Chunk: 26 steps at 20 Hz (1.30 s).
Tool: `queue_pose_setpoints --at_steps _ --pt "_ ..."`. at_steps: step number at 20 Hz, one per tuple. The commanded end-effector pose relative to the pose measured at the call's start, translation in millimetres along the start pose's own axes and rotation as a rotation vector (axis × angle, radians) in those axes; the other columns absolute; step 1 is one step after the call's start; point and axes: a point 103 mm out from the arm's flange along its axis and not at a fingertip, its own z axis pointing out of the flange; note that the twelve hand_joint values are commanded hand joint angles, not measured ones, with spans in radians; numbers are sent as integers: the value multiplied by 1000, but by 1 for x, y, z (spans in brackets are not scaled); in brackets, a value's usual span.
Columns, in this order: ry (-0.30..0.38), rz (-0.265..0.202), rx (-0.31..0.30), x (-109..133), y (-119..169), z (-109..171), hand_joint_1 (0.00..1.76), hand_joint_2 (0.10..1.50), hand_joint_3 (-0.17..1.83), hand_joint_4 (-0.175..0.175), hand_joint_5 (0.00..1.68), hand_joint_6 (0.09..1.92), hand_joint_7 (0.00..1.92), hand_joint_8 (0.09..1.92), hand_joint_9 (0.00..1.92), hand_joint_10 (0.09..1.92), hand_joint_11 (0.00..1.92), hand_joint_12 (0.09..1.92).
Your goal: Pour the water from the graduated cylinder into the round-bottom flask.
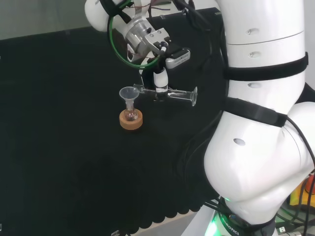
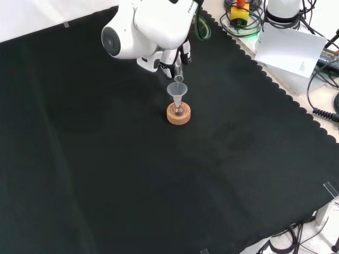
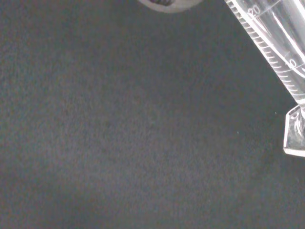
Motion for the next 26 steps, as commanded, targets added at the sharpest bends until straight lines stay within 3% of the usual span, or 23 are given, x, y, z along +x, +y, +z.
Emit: queue_pose_setpoints --at_steps 1,26 --pt "-14 41 60 2 -2 -3 1274 1088 0 -175 1010 931 1065 910 1545 87 1219 758" --pt "-43 101 125 16 -13 -21 1273 1092 1 -175 1001 945 1056 926 1549 87 1218 752"
